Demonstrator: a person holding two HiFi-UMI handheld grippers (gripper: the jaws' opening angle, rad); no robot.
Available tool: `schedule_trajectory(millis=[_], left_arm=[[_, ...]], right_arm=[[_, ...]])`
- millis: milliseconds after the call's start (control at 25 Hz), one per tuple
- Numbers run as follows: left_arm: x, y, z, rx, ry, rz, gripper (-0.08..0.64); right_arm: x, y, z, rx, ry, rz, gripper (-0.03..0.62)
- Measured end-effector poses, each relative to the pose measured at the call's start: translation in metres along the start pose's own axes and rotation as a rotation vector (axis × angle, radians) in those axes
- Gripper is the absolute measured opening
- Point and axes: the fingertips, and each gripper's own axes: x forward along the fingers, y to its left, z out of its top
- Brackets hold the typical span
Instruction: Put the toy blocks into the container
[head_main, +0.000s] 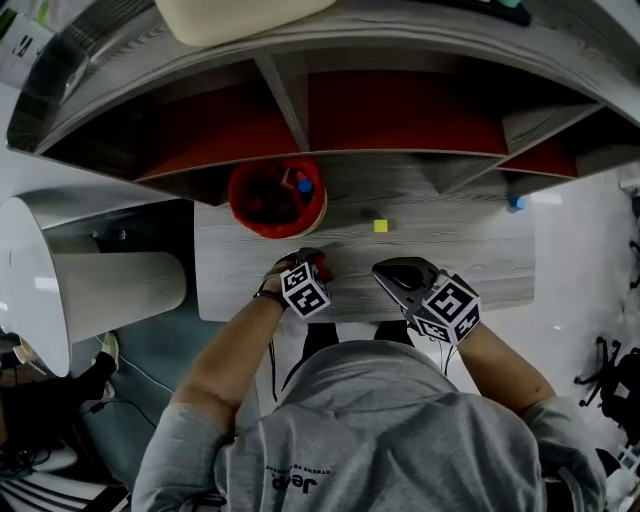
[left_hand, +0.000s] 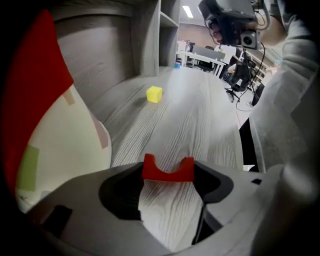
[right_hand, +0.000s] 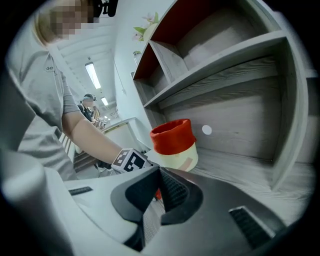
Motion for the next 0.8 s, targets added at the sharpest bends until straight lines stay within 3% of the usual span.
schedule_trajectory(millis=[120, 280, 800], left_arm=[[-0.005, -0.004, 0.003, -0.015, -0.011, -0.013, 0.342], [-0.037, -0.003, 0.028, -0.098, -0.107, -0.012, 0.342], [-0.203, 0.043, 0.086, -0.193, -0.35, 0.184, 0.341]], right_arm=[[-0.004, -0.001, 0.001, 0.001, -0.002, -0.004, 0.0], [-0.008, -0.005, 0.016, -0.014, -0.022, -0.008, 0.0], [0.01, 0.007, 0.141, -0.196, -0.137, 0.017, 0.0]])
